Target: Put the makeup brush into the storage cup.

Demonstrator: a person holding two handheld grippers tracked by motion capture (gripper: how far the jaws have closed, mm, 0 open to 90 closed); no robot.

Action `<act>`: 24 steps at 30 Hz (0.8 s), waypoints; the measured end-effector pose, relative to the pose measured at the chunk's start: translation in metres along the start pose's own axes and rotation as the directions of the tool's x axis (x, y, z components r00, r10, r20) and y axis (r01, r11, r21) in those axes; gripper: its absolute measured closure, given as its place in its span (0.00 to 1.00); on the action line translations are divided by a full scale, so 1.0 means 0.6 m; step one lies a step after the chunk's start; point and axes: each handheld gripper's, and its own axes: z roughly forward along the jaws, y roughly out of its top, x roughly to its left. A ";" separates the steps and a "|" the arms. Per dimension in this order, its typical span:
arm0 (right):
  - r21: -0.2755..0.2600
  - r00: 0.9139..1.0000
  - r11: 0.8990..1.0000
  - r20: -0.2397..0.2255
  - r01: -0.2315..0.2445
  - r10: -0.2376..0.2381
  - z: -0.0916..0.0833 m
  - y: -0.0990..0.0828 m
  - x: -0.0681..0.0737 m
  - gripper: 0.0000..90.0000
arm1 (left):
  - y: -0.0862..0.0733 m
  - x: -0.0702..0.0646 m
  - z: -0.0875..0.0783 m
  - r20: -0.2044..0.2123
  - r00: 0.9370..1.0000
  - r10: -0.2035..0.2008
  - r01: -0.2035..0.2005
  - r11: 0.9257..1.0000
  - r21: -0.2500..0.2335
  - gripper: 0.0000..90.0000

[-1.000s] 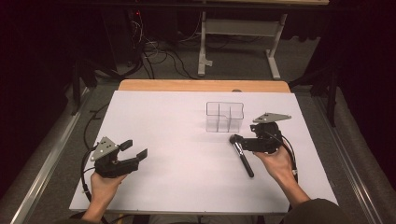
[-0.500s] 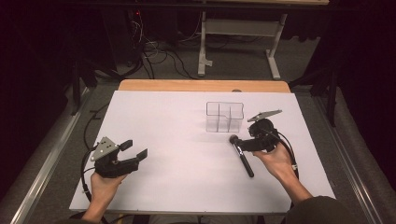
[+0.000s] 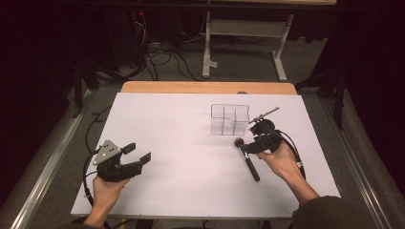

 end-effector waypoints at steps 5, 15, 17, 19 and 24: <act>0.067 1.000 0.998 0.003 -0.006 0.006 0.009 0.007 0.001 0.48 | 0.000 0.000 0.000 0.001 1.000 0.000 0.000 1.000 0.001 0.32; 0.143 1.000 0.990 0.012 -0.009 0.007 0.023 0.017 -0.003 0.53 | 0.000 0.000 0.000 0.002 1.000 -0.001 0.001 1.000 0.001 0.32; 0.163 1.000 0.987 0.018 -0.007 0.005 0.025 0.019 -0.004 0.53 | 0.000 0.000 0.000 0.001 1.000 -0.002 0.002 1.000 0.000 0.32; 0.174 1.000 0.985 0.022 -0.012 0.008 0.029 0.021 -0.005 0.54 | 0.000 0.000 0.000 0.002 1.000 -0.002 0.002 1.000 0.001 0.32; 0.224 1.000 0.974 0.021 -0.022 0.018 0.042 0.026 -0.006 0.55 | 0.001 0.000 0.000 0.002 1.000 -0.004 0.004 1.000 0.000 0.32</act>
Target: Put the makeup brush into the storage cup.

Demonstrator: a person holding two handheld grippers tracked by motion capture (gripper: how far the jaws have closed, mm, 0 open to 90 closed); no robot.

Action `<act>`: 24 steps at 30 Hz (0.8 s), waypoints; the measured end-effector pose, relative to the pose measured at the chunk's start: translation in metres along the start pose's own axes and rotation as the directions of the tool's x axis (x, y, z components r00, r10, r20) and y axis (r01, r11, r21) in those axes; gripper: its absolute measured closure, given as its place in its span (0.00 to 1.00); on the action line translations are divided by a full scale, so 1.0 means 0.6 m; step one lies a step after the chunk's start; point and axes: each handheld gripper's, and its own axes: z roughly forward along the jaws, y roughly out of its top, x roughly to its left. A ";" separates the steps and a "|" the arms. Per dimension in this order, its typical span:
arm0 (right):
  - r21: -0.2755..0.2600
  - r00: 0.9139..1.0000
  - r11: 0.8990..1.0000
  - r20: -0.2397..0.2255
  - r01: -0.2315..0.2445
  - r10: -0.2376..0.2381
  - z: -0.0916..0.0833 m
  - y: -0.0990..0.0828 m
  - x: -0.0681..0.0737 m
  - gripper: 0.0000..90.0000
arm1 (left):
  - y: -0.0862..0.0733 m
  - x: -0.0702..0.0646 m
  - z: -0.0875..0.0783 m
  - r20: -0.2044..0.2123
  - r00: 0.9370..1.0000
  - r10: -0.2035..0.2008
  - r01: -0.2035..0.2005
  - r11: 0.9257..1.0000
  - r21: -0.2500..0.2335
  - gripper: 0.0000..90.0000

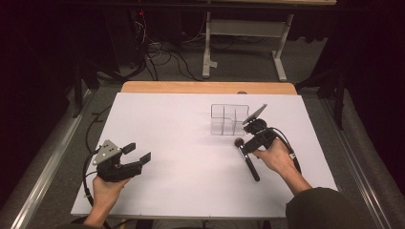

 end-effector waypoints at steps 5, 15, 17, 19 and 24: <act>0.019 1.000 1.000 -0.006 -0.001 0.001 0.009 0.007 0.001 0.58 | 0.000 0.000 0.000 0.001 1.000 0.000 0.000 1.000 0.000 0.32; 0.064 1.000 0.998 -0.007 -0.009 0.010 0.028 0.018 0.004 0.62 | 0.000 0.000 0.000 0.002 1.000 0.003 -0.003 1.000 0.001 0.32; 0.070 1.000 0.997 -0.008 -0.011 0.012 0.032 0.019 0.004 0.62 | 0.000 0.000 0.000 0.001 1.000 0.002 -0.002 1.000 0.001 0.32; 0.078 1.000 0.997 -0.010 -0.013 0.014 0.036 0.021 0.003 0.63 | 0.000 0.000 -0.001 0.001 1.000 0.003 -0.003 1.000 0.000 0.32; 0.093 1.000 0.995 -0.005 -0.022 0.022 0.045 0.024 0.004 0.66 | 0.000 0.000 -0.001 0.002 1.000 0.004 -0.004 1.000 0.001 0.32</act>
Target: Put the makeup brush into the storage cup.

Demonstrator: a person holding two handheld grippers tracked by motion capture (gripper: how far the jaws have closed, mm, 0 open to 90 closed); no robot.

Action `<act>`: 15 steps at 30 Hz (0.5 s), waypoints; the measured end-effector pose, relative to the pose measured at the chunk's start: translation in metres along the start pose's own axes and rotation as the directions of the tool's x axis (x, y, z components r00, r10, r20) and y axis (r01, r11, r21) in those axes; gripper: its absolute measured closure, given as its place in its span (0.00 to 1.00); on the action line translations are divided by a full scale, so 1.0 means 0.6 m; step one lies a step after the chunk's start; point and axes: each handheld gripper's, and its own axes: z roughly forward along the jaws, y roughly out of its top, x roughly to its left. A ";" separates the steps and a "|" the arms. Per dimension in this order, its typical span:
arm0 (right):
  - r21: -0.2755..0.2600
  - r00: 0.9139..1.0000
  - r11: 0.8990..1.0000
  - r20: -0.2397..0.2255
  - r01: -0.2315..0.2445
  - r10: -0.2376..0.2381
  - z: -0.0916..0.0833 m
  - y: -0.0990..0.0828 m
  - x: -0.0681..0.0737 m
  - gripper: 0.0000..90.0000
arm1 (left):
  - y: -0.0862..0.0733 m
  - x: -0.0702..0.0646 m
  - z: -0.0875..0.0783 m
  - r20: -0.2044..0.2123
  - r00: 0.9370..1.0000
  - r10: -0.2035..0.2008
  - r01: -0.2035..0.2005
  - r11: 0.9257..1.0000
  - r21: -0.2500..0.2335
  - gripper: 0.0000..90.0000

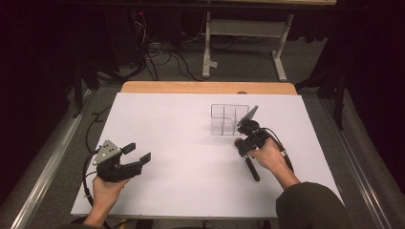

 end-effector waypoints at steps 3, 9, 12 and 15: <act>0.009 1.000 1.000 -0.001 -0.002 0.002 0.006 0.003 0.000 0.67 | 0.000 0.000 0.000 0.001 1.000 0.000 0.000 1.000 0.001 0.32; 0.022 1.000 1.000 -0.004 -0.016 0.016 0.014 0.007 0.000 0.70 | 0.000 0.000 0.000 0.001 1.000 0.001 -0.001 1.000 0.001 0.32; 0.034 1.000 0.999 -0.001 -0.026 0.026 0.020 0.008 0.001 0.72 | 0.000 0.000 0.000 0.001 1.000 0.001 -0.001 1.000 0.001 0.32; 0.036 1.000 0.999 0.006 -0.022 0.022 0.024 0.009 0.000 0.76 | 0.000 0.000 0.000 0.001 1.000 0.002 -0.002 1.000 0.001 0.32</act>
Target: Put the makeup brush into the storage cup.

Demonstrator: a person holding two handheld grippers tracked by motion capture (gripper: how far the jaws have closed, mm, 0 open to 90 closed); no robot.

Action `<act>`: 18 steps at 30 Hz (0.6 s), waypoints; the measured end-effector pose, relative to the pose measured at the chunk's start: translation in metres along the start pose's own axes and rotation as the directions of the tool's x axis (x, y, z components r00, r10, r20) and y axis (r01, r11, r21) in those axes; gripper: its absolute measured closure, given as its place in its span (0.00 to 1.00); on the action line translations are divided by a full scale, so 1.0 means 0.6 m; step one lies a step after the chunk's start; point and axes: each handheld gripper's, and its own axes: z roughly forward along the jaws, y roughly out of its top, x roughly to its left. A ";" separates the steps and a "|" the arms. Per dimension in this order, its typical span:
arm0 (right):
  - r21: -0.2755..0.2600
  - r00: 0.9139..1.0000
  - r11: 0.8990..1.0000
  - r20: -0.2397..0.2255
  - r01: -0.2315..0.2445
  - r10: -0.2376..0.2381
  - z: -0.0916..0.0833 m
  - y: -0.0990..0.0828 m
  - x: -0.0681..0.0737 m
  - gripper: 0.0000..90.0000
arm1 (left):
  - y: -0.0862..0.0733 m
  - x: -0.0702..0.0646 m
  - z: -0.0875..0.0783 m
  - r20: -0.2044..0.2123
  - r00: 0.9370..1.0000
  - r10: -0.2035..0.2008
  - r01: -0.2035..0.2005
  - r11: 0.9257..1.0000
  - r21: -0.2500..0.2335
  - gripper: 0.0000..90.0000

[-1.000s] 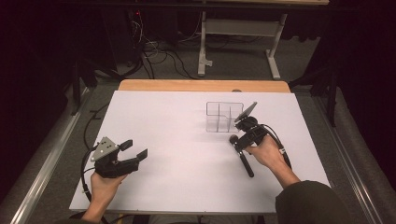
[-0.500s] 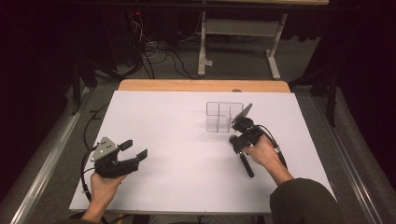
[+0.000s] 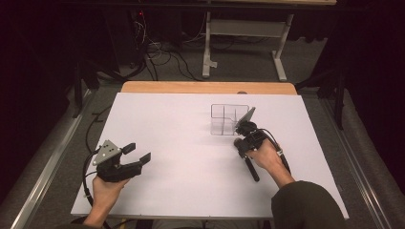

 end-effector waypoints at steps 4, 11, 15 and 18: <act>0.005 1.000 1.000 -0.008 -0.009 0.009 0.002 0.001 -0.001 0.78 | 0.000 0.000 0.000 0.000 1.000 0.000 0.000 1.000 0.000 0.32; 0.012 1.000 1.000 -0.007 -0.010 0.010 0.005 0.001 0.000 0.79 | 0.000 0.000 0.000 0.001 1.000 0.002 -0.002 1.000 0.000 0.32; 0.014 1.000 1.000 -0.010 -0.005 0.005 0.005 0.001 0.000 0.80 | 0.000 0.000 0.000 0.000 1.000 0.002 -0.002 1.000 0.001 0.32; 0.010 1.000 1.000 -0.008 0.005 -0.005 0.004 -0.001 0.001 0.80 | 0.000 0.000 0.000 0.000 1.000 0.003 -0.003 1.000 0.001 0.32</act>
